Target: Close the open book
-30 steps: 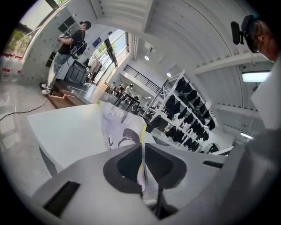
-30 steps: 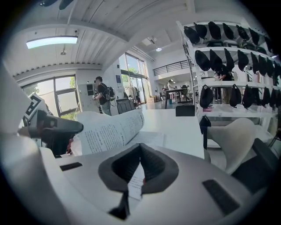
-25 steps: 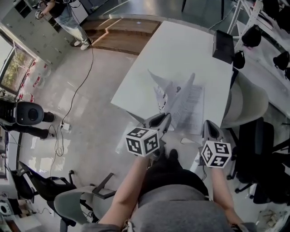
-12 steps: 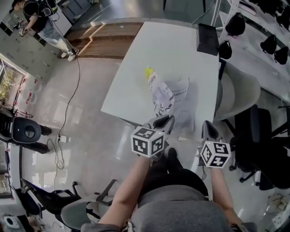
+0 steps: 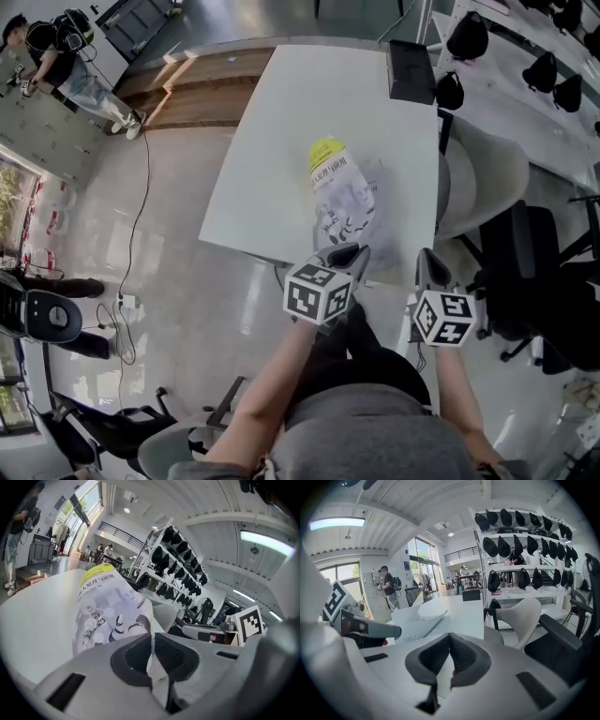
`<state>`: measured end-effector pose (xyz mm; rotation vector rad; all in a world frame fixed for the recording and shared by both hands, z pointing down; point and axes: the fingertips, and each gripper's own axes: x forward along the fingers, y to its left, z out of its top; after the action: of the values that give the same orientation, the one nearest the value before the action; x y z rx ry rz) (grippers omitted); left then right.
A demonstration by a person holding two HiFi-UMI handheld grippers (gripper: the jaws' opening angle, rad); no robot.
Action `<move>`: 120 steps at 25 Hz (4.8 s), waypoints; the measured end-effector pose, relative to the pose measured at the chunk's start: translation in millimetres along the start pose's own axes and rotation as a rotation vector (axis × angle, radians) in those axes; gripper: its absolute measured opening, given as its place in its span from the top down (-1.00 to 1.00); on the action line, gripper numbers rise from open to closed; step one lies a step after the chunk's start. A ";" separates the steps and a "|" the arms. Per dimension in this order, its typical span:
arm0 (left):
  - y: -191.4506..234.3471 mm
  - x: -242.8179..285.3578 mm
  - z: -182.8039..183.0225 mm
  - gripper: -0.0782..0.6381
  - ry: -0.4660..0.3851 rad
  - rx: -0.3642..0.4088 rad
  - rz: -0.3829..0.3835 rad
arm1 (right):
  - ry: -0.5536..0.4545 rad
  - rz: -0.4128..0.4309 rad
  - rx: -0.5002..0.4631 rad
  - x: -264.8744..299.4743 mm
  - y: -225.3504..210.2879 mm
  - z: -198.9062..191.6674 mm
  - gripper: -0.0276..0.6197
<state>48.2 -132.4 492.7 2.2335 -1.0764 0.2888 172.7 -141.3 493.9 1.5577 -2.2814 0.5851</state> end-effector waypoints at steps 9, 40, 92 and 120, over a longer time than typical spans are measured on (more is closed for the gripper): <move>-4.6 23.8 -20.0 0.71 0.129 0.049 -0.019 | 0.002 -0.044 0.024 -9.7 -6.8 -6.2 0.90; -17.1 55.1 -51.3 0.54 0.321 0.247 -0.048 | 0.017 -0.145 0.068 -24.4 -22.8 -21.2 0.90; 60.0 -54.5 51.5 0.71 -0.114 0.184 0.300 | -0.070 0.083 -0.023 12.8 35.2 38.6 0.90; 100.1 -112.2 77.0 0.76 -0.277 0.121 0.468 | -0.101 0.180 -0.088 30.4 64.3 64.3 0.91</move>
<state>-105.9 -157.1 427.9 2.1425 -1.7762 0.2481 99.8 -177.1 442.8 1.3805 -2.5054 0.4523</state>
